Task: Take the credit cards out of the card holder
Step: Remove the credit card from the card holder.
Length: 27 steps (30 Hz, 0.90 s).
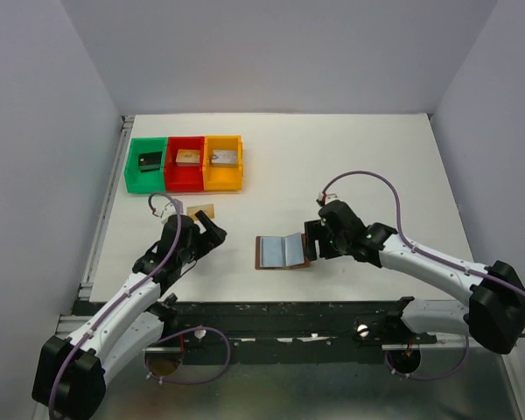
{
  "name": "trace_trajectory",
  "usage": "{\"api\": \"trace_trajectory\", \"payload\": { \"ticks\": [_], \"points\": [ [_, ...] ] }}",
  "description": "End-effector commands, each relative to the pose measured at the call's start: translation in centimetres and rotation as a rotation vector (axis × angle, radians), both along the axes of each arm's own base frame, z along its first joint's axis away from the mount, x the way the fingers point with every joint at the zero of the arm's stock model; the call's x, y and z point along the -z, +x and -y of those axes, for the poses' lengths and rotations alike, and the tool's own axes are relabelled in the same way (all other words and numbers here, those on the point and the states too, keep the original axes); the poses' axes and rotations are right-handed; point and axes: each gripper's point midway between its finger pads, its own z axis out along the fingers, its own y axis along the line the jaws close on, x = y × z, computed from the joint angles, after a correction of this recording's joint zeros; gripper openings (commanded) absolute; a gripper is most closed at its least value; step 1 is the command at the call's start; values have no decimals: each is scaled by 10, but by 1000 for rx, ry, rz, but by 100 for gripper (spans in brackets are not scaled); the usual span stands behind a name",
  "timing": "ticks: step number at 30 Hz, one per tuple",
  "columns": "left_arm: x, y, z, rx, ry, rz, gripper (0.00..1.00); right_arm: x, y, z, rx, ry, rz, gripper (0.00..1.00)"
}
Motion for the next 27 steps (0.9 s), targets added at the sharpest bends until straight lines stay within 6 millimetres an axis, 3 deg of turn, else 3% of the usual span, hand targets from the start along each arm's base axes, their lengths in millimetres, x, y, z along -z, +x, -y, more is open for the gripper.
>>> {"api": "trace_trajectory", "payload": {
  "ticks": [1, 9, 14, 18, 22, 25, 27],
  "points": [
    [-4, 0, 11, -13, -100, 0, 99, 9, 3, -3, 36, -4, -33, 78],
    [2, -7, 28, 39, -223, 25, 99, 20, 12, 0, 65, -82, -57, 72],
    [-9, -10, 37, 90, -297, 111, 92, 23, 21, 0, 75, -113, -57, 63],
    [-14, -11, 40, 131, -270, 108, 88, 27, 24, 4, 70, -152, -63, 47],
    [-23, -15, 59, 264, -282, 100, 84, 25, 25, 8, 52, -170, -45, 18],
    [-28, -18, 76, 363, -301, 116, 81, 17, 22, 1, 15, -123, -27, 1],
    [-28, -20, 85, 408, -283, 121, 79, 10, 20, 0, -4, -97, -13, 0]
  ]
}}
